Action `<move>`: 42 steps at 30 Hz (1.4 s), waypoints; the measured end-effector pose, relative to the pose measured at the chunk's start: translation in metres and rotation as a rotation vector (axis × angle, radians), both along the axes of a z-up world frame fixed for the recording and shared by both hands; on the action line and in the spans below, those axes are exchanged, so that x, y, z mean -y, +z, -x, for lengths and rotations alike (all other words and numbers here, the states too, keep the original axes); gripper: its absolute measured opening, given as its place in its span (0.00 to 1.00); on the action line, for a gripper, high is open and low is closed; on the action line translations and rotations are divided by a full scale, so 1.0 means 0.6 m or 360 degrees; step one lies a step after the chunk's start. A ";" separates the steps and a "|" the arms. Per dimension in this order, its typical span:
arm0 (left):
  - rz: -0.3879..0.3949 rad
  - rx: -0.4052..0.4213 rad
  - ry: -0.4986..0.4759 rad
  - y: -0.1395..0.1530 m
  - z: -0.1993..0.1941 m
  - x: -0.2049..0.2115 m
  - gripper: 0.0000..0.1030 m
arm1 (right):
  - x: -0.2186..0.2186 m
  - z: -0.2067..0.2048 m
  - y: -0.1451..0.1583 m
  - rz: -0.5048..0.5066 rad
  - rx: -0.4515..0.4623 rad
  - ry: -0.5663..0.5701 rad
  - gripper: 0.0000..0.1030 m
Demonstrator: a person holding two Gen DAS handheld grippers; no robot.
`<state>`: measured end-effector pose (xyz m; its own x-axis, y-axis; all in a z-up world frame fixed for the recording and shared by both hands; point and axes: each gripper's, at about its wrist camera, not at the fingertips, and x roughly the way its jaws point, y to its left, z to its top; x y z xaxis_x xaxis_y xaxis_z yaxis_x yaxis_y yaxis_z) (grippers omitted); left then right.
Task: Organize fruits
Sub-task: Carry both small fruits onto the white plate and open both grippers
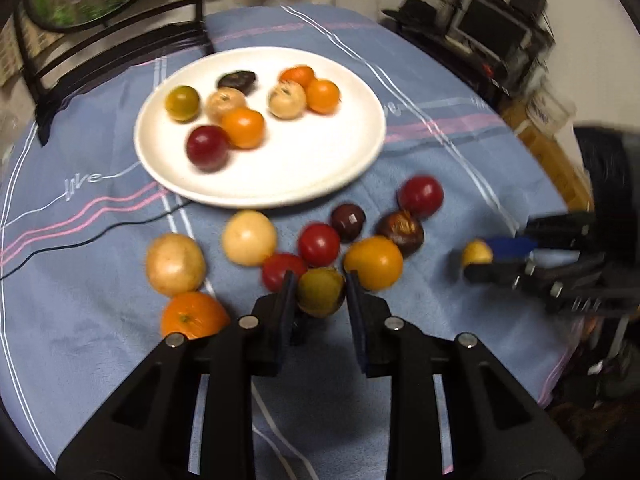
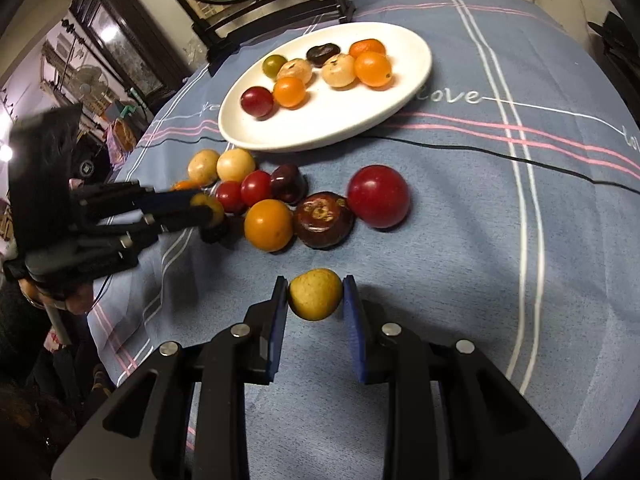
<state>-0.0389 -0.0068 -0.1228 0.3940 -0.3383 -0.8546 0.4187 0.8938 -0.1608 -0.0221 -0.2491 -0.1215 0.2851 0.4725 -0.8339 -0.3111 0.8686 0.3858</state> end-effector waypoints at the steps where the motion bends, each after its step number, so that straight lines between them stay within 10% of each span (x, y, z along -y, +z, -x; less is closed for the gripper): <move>1: 0.0017 0.0005 0.0033 0.007 -0.009 -0.004 0.25 | -0.004 -0.006 0.004 0.0004 0.0009 0.0012 0.27; 12: -0.0037 0.0132 0.0438 0.089 -0.172 0.005 0.25 | -0.051 -0.177 0.123 -0.0089 0.0346 -0.0018 0.27; 32: -0.0272 0.0203 0.0457 0.054 -0.268 0.032 0.26 | -0.094 -0.362 0.067 0.0033 0.0253 -0.0006 0.27; 36: -0.0273 0.0214 0.0462 0.056 -0.268 0.034 0.52 | -0.093 -0.372 0.064 0.0021 0.0216 -0.0002 0.29; 42: -0.0277 0.0230 0.0467 0.060 -0.260 0.035 0.61 | -0.075 -0.360 0.069 -0.0003 0.0204 -0.0044 0.30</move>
<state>0.1172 -0.0275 -0.0866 0.5737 -0.0478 -0.8177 0.1480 0.9879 0.0461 0.1937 -0.2043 -0.0801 0.4025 0.4643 -0.7889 -0.3339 0.8769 0.3457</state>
